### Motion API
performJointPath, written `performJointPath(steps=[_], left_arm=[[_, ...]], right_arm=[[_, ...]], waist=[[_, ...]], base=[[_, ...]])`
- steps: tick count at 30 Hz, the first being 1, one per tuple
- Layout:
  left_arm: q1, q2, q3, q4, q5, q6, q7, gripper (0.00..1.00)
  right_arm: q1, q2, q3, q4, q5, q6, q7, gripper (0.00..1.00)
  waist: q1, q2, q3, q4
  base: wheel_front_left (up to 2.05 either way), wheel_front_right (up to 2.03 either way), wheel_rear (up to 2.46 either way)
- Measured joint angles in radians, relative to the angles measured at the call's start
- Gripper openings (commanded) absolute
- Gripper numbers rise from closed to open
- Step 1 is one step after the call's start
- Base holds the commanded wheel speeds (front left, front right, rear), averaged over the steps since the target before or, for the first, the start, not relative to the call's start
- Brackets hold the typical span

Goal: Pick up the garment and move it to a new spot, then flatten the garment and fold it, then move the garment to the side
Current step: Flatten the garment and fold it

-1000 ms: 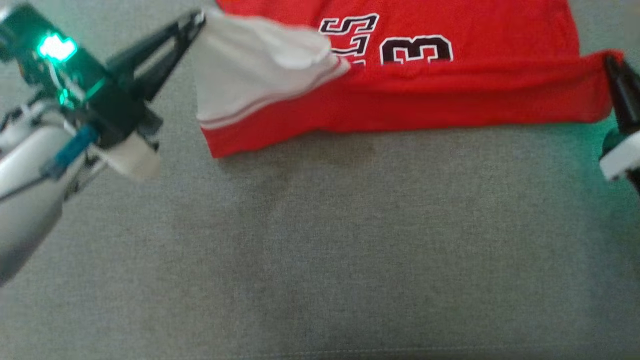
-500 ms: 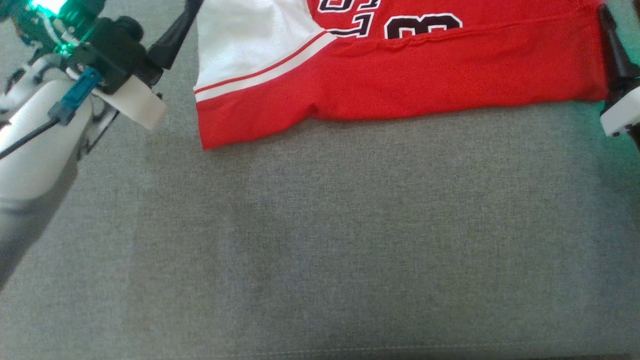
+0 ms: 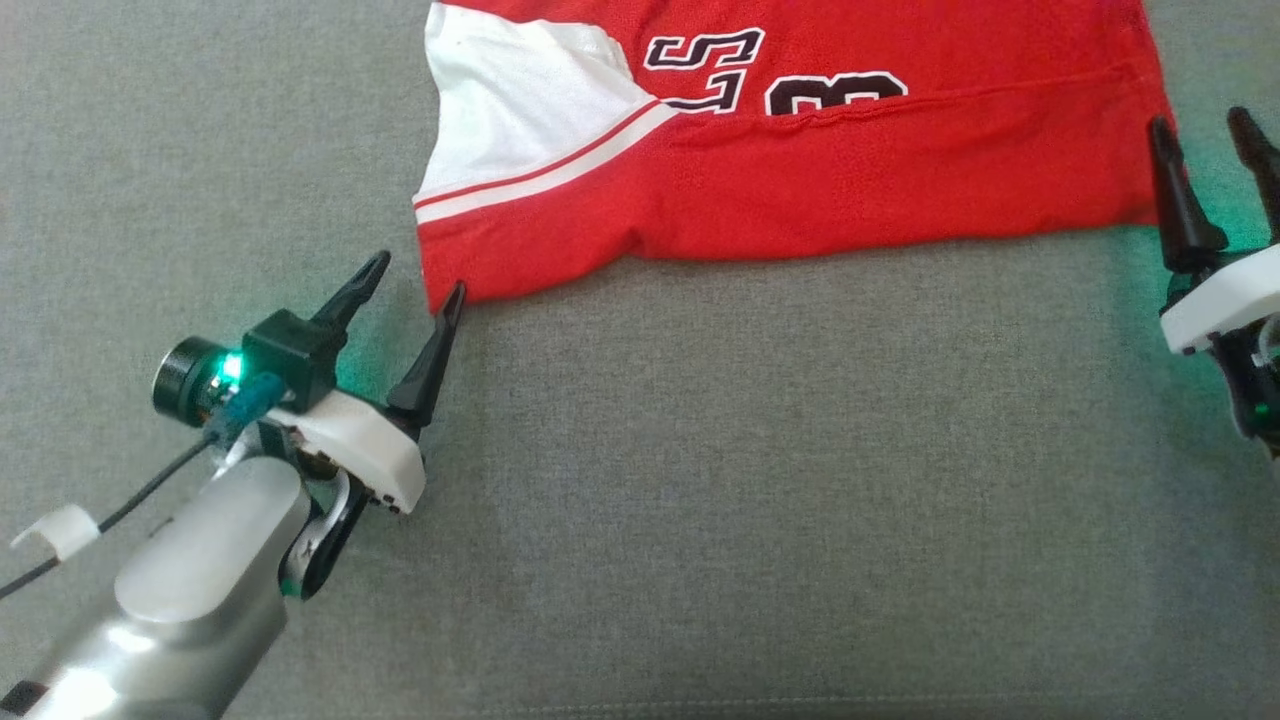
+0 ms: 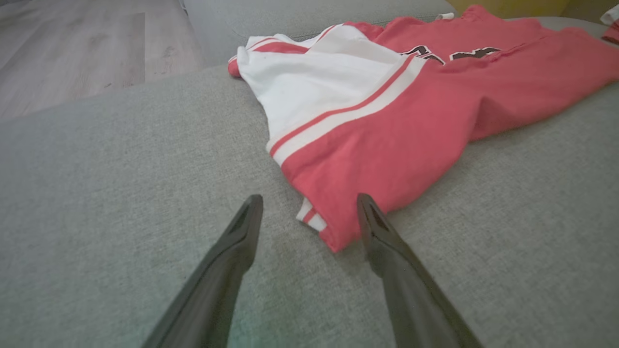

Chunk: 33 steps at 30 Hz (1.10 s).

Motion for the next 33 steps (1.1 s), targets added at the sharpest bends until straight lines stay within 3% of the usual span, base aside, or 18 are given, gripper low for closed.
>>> performJointPath(steps=[5,7,8,9,10,17,23,24,25,26,33], left_arm=[[0.005,-0.003,0.000,0.020,-0.036,-0.008,0.071,1.00],[0.005,-0.004,-0.007,0.023,-0.044,-0.024,0.089,0.95],[0.004,-0.004,-0.010,0.023,-0.044,-0.026,0.091,0.48],[0.003,-0.004,-0.013,0.022,-0.044,-0.026,0.090,0.15],[0.003,-0.004,-0.018,0.022,-0.045,-0.037,0.090,0.00],[0.004,-0.007,-0.028,0.025,-0.041,-0.051,0.066,0.00],[0.004,0.005,-0.028,0.011,-0.041,-0.051,0.055,0.00],[0.004,0.008,-0.028,0.006,-0.040,-0.050,0.055,0.00],[0.004,0.011,-0.028,0.002,-0.037,-0.049,0.055,0.00],[0.004,0.014,-0.028,-0.003,-0.033,-0.046,0.055,0.00],[0.019,0.037,-0.031,-0.037,-0.032,-0.030,0.054,0.00]], right_arm=[[0.005,0.005,0.011,-0.001,0.014,0.000,-0.008,1.00],[0.007,0.005,0.015,-0.001,0.016,0.000,-0.008,1.00],[0.010,0.005,0.018,-0.001,0.018,0.000,-0.008,1.00],[0.014,0.005,0.021,0.000,0.023,0.000,-0.008,1.00],[0.018,0.005,0.022,0.001,0.026,0.000,-0.008,1.00],[0.034,0.005,0.036,0.057,0.056,0.000,-0.005,1.00],[0.040,0.018,0.071,0.113,0.087,0.000,0.070,1.00],[0.040,0.018,0.076,0.118,0.093,0.000,0.081,0.75],[0.039,0.018,0.081,0.119,0.095,0.000,0.087,0.27],[0.038,0.018,0.086,0.119,0.096,0.000,0.091,0.00],[0.044,0.010,0.119,0.116,0.131,0.000,0.096,0.00]], waist=[[0.0000,0.0000,-0.001,-0.012],[0.0001,0.0000,0.000,-0.015],[0.0001,0.0000,0.000,-0.016],[0.0001,0.0000,-0.001,-0.016],[0.0001,0.0000,-0.002,-0.016],[0.0002,0.0000,-0.022,-0.008],[0.0002,0.0000,-0.034,0.004],[0.0002,0.0000,-0.035,0.005],[0.0002,0.0000,-0.037,0.006],[0.0002,0.0000,-0.039,0.007],[0.0002,0.0000,-0.083,0.011]], base=[[0.00,0.00,0.00],[0.00,0.00,0.00],[0.00,0.00,0.00],[0.00,0.00,0.00],[0.00,0.00,0.00],[0.00,0.00,0.00],[0.00,0.00,0.00],[0.00,0.00,0.00],[0.00,0.00,0.00],[0.00,0.00,0.00],[0.00,0.00,0.00]])
